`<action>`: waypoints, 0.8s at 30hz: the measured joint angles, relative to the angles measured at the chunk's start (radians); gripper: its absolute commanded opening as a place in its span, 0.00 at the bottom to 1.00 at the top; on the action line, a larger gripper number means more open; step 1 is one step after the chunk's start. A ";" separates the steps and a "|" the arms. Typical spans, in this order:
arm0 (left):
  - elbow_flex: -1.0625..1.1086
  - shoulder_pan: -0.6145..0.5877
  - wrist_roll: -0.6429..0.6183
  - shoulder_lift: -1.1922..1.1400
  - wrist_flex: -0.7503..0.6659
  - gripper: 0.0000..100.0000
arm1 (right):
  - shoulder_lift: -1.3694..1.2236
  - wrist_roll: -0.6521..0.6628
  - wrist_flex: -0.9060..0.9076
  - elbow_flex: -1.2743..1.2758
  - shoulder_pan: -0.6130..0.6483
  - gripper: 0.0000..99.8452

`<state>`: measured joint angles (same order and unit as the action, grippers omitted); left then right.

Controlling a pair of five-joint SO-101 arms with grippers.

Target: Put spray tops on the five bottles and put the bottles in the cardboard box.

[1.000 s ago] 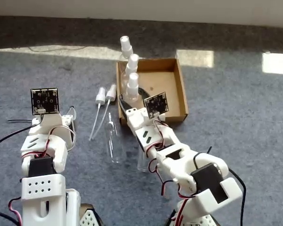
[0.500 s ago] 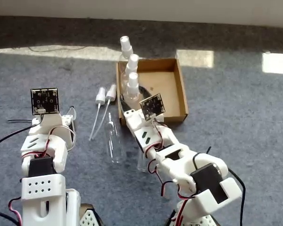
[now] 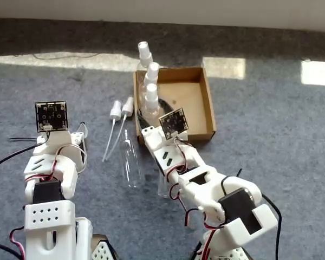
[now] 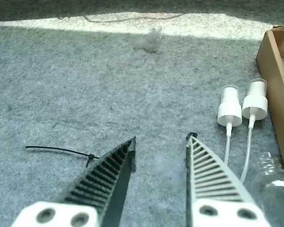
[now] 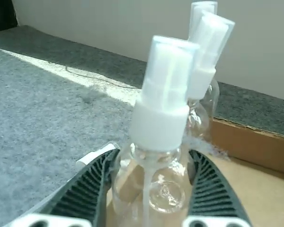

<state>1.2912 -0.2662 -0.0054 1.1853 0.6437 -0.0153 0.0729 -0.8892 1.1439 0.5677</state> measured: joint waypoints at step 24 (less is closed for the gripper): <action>0.000 0.000 0.000 0.000 0.000 0.17 | 0.020 0.000 0.000 0.000 0.000 0.25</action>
<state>1.2912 -0.2662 -0.0054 1.1853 0.6437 0.0046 0.0729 -0.8892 1.1439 0.5677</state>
